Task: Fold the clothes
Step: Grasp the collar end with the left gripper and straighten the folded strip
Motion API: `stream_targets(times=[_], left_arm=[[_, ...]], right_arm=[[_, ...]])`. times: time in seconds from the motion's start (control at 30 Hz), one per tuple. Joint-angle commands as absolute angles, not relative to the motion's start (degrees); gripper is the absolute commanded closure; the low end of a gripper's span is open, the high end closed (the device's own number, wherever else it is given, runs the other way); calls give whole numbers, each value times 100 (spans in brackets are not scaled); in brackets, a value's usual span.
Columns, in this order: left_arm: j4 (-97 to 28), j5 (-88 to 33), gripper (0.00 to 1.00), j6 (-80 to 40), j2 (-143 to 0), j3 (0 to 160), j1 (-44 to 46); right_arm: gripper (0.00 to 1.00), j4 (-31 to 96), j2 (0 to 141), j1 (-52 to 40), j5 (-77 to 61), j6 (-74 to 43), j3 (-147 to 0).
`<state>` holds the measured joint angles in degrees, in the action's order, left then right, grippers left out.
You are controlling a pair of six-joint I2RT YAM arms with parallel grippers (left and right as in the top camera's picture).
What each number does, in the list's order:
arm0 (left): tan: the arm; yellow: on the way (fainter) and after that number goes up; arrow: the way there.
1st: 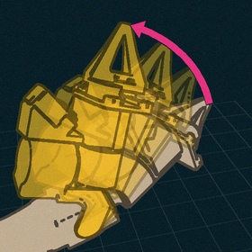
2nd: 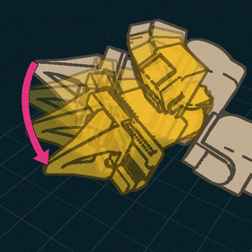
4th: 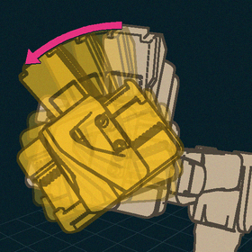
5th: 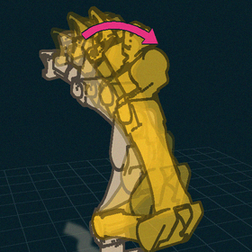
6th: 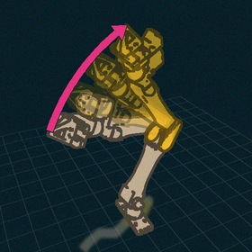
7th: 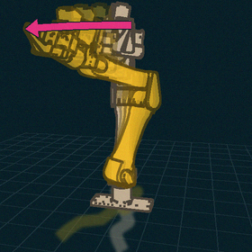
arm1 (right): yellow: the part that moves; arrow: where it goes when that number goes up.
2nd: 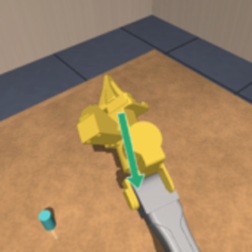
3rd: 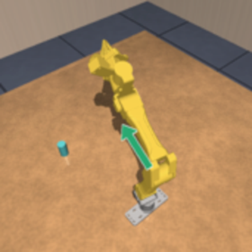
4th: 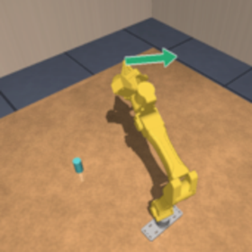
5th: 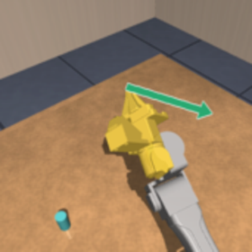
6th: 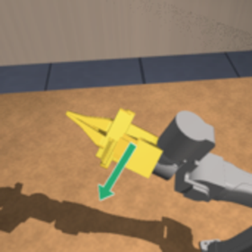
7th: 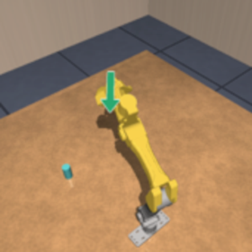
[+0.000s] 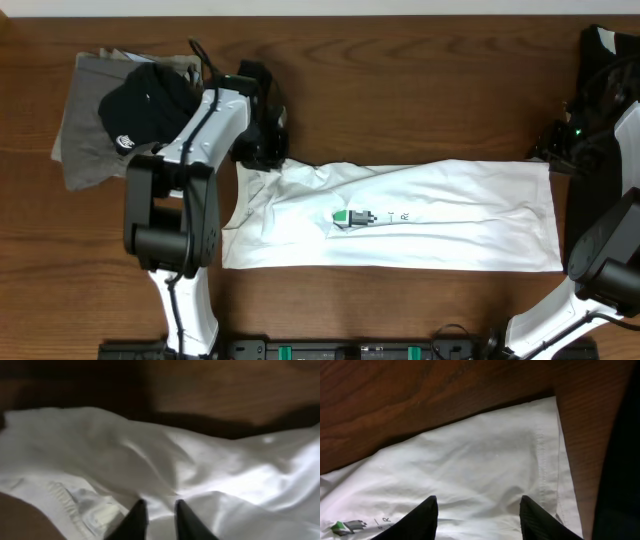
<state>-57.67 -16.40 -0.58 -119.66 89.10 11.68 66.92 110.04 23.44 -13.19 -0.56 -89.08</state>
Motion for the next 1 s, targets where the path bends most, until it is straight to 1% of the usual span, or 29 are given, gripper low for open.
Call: stream_targets(times=[0.0,0.17,0.37,0.43,0.47,0.5,0.53,0.57,0.6,0.73,0.87,0.93,0.97], left_arm=[[-5913,-1551,94,40,-12009,8949,1061],[-6110,-937,94,-49,-11854,8954,766],[-6075,-974,94,-163,-11660,8956,353],[-6084,-1358,94,-154,-11631,8958,294],[-6097,-1645,91,-154,-11625,8958,292],[-6134,-2023,86,-150,-11625,8958,296],[-6191,-2305,83,-145,-11625,8958,318],[-6267,-2543,79,-75,-11625,8958,353],[-6326,-2598,77,-67,-11625,8958,388],[-6576,-2598,63,-69,-11625,8958,523],[-6984,-2641,62,-62,-11625,8958,561],[-7225,-2661,65,-38,-11622,8958,561],[-7354,-2659,67,71,-11622,8958,561]], right_arm=[[49,6700,11004,2359,-1378,25,-8912],[50,6685,11004,2359,-1376,25,-8912],[50,6674,11004,2359,-1376,25,-8912],[50,6674,11004,2359,-1376,25,-8912],[50,6672,11004,2359,-1376,25,-8912],[50,6663,11006,2359,-1376,25,-8912],[50,6661,11004,2359,-1376,25,-8912],[50,6661,11004,2359,-1376,25,-8912],[50,6663,11004,2359,-1376,25,-8912],[49,6661,11004,2359,-1376,25,-8912],[49,6661,11004,2359,-1374,25,-8912],[49,6654,11004,2359,-1374,25,-8912],[49,6646,11004,2362,-1374,25,-8912]])
